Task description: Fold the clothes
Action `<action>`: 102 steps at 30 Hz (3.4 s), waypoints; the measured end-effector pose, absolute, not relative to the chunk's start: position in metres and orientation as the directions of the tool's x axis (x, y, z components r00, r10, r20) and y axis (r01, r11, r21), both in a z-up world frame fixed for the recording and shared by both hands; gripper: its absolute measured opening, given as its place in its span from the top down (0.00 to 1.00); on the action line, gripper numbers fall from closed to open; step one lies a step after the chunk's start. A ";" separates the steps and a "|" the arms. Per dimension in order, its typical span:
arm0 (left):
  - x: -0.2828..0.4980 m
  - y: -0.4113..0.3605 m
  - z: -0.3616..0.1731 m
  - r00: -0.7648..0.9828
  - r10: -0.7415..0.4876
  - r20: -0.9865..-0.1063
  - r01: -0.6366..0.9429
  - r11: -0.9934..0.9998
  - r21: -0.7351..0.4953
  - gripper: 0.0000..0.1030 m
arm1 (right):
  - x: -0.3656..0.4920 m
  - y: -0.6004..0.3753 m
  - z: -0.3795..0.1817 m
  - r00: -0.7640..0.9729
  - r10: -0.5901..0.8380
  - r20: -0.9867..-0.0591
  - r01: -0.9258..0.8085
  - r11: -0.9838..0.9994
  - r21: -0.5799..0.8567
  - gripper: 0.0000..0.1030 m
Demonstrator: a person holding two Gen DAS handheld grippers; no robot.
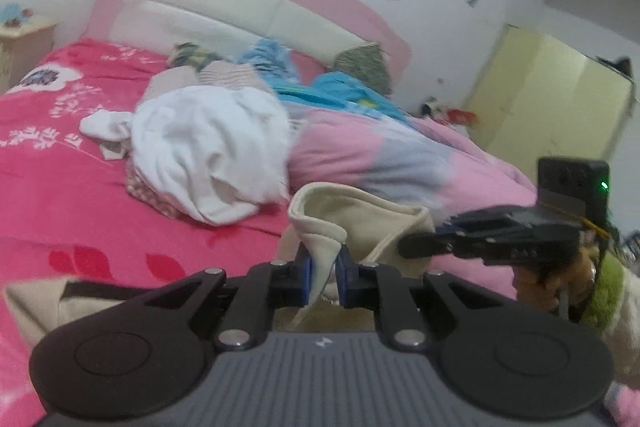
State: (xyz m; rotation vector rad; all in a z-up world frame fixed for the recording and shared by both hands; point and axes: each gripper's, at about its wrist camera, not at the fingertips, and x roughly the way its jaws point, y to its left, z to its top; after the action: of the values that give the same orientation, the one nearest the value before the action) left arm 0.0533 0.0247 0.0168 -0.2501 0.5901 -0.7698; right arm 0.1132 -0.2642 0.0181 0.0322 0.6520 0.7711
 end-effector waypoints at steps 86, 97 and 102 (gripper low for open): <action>-0.190 -0.008 -0.097 0.314 -0.632 -0.709 0.774 0.602 -0.194 0.94 | -0.071 -0.318 -0.083 0.307 0.591 -0.746 -0.026 0.789 0.614 0.84; -0.189 0.036 -0.081 0.245 -0.691 -0.680 0.681 0.622 -0.386 0.65 | -0.083 -0.300 -0.065 0.265 0.411 -0.872 -0.194 0.909 0.370 0.67; -0.160 0.038 -0.067 0.426 -0.694 -0.580 0.588 0.700 -0.405 0.58 | -0.055 -0.345 -0.013 0.520 0.377 -0.766 -0.152 0.924 0.352 0.52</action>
State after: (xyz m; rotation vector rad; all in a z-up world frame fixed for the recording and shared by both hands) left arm -0.1595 0.0384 -0.0667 -0.1479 0.7957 -0.8050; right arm -0.0550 -0.3447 -0.0125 0.2536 0.9751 0.3214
